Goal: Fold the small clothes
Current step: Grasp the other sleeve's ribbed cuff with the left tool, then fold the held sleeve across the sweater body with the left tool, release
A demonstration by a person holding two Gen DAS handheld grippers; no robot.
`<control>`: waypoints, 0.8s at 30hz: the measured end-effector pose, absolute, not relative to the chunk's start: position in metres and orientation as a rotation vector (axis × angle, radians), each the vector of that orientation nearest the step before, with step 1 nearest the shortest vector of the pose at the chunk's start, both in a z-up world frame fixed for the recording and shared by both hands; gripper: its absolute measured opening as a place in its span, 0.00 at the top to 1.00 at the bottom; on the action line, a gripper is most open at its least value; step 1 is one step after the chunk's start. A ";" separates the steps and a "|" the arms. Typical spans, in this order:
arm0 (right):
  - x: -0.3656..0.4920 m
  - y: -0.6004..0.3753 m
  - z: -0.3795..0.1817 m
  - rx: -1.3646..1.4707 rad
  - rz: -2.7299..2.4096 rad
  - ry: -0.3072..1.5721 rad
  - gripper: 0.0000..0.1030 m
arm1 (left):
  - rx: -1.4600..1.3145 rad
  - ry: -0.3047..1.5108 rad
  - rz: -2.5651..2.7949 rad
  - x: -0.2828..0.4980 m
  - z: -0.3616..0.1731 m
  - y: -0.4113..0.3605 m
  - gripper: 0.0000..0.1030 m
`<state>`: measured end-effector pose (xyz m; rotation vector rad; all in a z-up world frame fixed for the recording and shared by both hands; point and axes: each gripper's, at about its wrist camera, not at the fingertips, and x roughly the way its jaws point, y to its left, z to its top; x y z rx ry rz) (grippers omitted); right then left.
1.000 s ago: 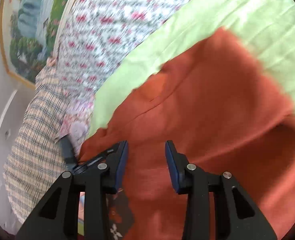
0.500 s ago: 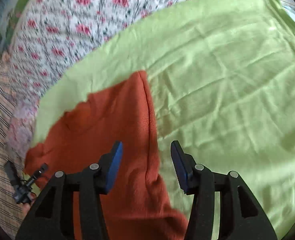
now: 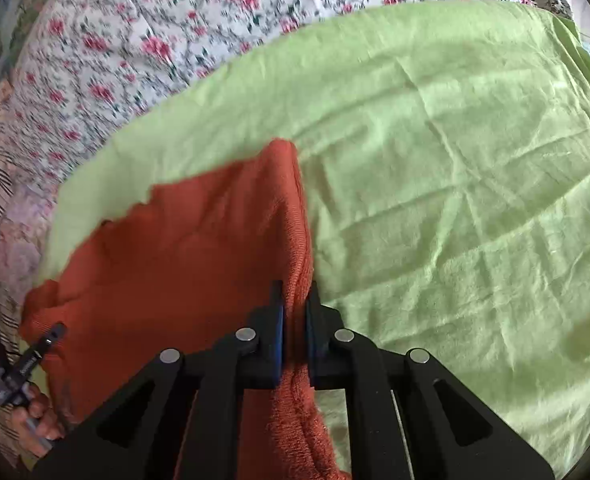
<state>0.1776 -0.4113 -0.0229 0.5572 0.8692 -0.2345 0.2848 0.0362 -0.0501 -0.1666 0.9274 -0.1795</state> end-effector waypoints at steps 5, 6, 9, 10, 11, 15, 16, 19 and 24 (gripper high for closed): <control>0.170 -0.412 -0.019 0.561 -0.279 0.862 0.84 | -0.161 0.940 -0.178 0.279 -0.050 0.043 0.85; 0.162 -0.407 -0.009 0.543 -0.307 0.838 0.83 | -0.158 0.940 -0.174 0.277 -0.050 0.043 0.82; 0.139 -0.379 0.008 0.528 -0.216 0.764 0.80 | -0.163 0.945 -0.167 0.269 -0.050 0.051 0.78; 0.136 -0.371 0.006 0.521 -0.184 0.780 0.76 | -0.165 0.948 -0.164 0.265 -0.050 0.054 0.78; 0.135 -0.365 -0.001 0.514 -0.176 0.813 0.76 | -0.166 0.950 -0.162 0.261 -0.050 0.057 0.78; 0.122 -0.367 -0.024 0.550 -0.217 0.864 0.76 | -0.208 0.952 -0.151 0.237 -0.045 0.082 0.77; 0.117 -0.366 -0.019 0.569 -0.229 0.854 0.76 | -0.228 0.949 -0.138 0.229 -0.042 0.092 0.75; 0.109 -0.349 -0.004 0.586 -0.168 0.814 0.73 | -0.299 0.922 -0.100 0.210 -0.035 0.125 0.64; 0.107 -0.301 0.003 0.562 -0.046 0.822 0.67 | -0.437 0.873 0.027 0.192 -0.030 0.196 0.31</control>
